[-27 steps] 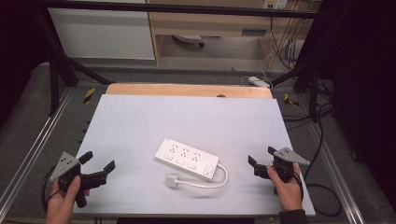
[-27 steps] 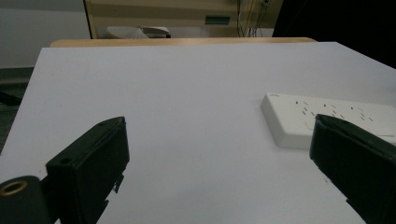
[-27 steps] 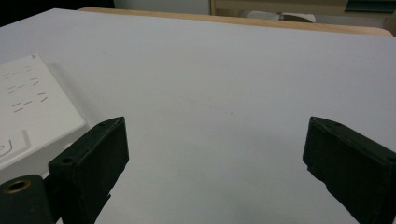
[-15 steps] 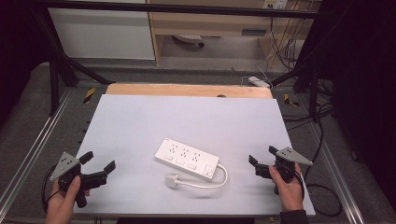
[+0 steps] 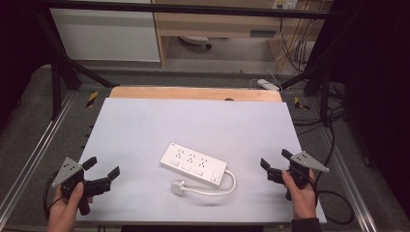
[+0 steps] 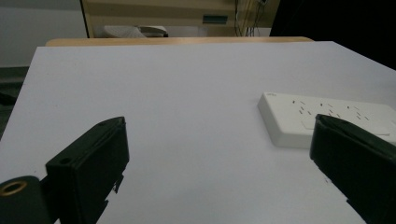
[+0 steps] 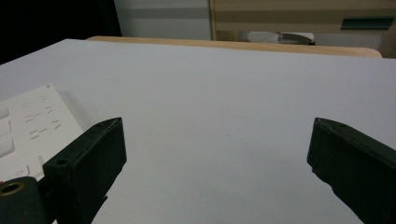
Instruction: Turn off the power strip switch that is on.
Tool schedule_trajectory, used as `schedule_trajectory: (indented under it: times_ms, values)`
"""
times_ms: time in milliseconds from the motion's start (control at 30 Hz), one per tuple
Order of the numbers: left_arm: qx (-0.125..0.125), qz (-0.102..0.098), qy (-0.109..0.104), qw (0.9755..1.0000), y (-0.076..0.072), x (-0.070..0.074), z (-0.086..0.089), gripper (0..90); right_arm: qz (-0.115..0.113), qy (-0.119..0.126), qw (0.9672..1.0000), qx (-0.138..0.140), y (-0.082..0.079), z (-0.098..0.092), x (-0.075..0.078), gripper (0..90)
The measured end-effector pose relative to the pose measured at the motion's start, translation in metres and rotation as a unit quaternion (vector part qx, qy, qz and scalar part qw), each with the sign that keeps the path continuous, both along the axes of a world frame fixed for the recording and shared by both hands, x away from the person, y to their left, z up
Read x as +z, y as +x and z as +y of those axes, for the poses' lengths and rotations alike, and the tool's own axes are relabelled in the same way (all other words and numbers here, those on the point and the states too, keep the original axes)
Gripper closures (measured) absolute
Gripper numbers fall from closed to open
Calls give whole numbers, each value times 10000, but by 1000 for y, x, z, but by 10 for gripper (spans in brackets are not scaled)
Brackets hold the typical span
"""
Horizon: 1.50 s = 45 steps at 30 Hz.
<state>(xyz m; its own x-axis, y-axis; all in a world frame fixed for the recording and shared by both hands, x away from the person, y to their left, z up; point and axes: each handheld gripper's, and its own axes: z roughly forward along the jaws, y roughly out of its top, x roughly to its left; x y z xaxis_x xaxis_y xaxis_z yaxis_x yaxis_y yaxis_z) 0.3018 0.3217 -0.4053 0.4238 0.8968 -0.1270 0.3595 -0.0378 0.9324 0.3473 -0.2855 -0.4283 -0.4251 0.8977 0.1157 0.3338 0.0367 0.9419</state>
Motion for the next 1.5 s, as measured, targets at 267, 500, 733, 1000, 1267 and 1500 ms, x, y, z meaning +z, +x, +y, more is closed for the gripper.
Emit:
schedule_trajectory:
  times_ms: [267, 500, 733, 1000, 1267, 1500]
  values:
    - [17, 10, 5, 10000, 0, 0, 0, 45, -89, 156, 9998, 20, -2, 1, 9, 43]
    - [7, 28, 23, 10000, 0, -1, 0, 45, -113, 272, 9995, 69, -1, 4, 18, 36]
    - [8, 34, 22, 10000, 0, -1, 0, 45, -118, 261, 9994, 174, 1, 13, 27, 35]
    - [1, 45, 38, 10000, 0, -1, 0, 45, -129, 232, 9990, 369, 5, 23, 36, 38]
    - [-21, 67, 62, 10000, 0, -1, -1, 45, -144, 215, 9984, 511, 6, 33, 46, 31]
    - [-17, 53, 51, 10000, 0, -2, -1, 45, -125, 236, 9978, 614, 10, 42, 51, 28]
